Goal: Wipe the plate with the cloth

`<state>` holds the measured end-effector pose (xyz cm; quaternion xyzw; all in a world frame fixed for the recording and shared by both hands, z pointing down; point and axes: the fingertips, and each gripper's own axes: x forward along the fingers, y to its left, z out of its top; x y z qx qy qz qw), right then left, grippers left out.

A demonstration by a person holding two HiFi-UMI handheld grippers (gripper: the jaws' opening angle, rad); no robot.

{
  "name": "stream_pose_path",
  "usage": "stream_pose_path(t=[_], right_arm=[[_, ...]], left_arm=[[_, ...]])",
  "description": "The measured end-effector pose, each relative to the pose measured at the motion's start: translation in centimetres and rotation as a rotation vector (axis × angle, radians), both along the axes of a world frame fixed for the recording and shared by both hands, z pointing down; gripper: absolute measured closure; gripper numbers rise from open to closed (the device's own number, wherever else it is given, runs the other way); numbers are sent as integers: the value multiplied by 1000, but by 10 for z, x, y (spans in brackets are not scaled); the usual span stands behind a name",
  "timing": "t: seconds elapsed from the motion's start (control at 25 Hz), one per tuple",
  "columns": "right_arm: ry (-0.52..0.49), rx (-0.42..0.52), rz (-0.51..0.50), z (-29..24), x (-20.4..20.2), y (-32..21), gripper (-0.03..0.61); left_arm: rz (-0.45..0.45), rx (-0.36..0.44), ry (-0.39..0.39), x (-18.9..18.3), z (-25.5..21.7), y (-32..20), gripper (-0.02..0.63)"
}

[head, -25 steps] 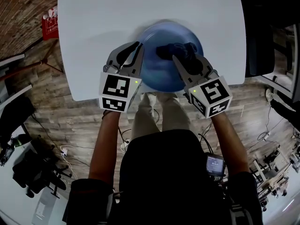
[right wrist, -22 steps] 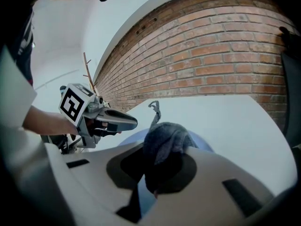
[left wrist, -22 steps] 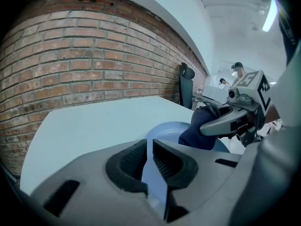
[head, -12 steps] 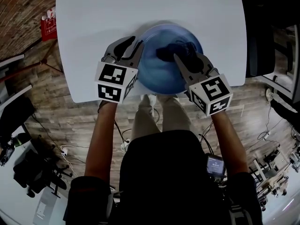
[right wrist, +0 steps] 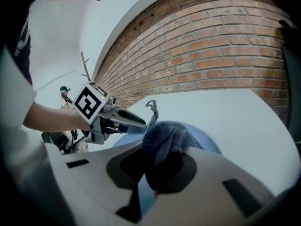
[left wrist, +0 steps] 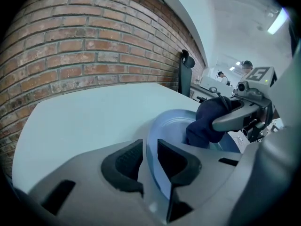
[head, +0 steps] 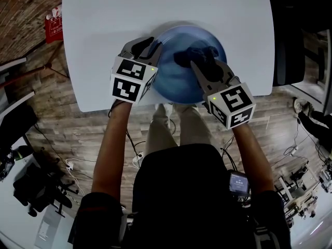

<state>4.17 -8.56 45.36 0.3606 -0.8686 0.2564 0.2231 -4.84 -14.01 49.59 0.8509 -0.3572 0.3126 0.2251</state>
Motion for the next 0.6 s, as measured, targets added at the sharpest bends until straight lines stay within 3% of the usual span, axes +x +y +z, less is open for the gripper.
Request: stream_pose_path(t=[0.6], right_arm=[[-5, -18, -11, 6, -8, 3, 537]], left_arm=[[9, -9, -23, -2, 7, -1, 549]])
